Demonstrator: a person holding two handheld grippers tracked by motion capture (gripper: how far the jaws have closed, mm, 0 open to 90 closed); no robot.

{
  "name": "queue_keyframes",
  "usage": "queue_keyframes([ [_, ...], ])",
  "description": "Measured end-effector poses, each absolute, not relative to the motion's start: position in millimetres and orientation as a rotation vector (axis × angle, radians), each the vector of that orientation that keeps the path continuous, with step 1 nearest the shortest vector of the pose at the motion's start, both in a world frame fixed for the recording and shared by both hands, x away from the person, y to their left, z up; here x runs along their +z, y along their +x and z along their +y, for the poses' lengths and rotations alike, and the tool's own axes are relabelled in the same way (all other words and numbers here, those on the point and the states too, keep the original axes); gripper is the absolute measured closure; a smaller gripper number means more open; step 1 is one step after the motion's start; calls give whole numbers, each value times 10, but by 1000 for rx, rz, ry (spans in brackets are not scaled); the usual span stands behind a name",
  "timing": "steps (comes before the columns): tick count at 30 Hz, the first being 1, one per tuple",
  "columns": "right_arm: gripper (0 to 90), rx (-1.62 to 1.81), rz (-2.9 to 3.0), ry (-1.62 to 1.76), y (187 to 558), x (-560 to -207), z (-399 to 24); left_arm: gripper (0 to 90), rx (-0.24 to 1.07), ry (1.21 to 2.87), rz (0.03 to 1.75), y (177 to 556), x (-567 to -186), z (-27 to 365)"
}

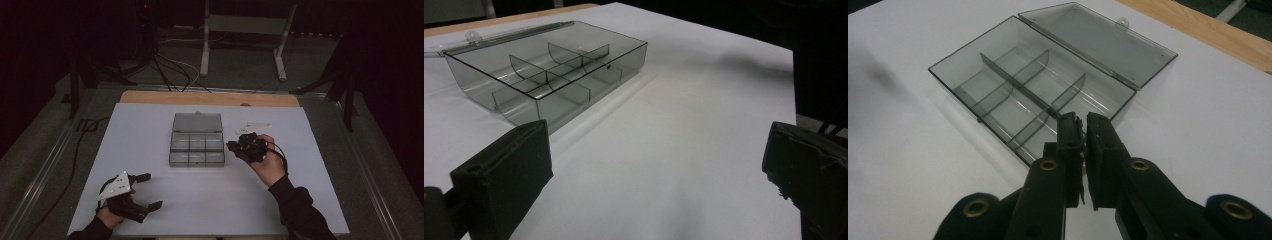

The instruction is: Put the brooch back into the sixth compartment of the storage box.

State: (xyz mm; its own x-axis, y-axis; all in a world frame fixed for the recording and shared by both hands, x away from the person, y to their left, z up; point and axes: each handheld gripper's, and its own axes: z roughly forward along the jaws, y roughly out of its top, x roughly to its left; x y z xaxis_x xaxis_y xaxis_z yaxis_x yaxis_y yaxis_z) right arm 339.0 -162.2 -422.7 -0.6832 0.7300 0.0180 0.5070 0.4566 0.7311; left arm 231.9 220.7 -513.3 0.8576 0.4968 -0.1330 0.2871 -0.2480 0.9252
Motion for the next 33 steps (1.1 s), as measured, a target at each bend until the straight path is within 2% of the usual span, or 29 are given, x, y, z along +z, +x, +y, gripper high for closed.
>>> queue_keyframes([
  [33, 849, 1041, 2494, 1010, 3616, -4447, -1173, 11, 219, 1850, 584, 2317, -5134, 2206],
])
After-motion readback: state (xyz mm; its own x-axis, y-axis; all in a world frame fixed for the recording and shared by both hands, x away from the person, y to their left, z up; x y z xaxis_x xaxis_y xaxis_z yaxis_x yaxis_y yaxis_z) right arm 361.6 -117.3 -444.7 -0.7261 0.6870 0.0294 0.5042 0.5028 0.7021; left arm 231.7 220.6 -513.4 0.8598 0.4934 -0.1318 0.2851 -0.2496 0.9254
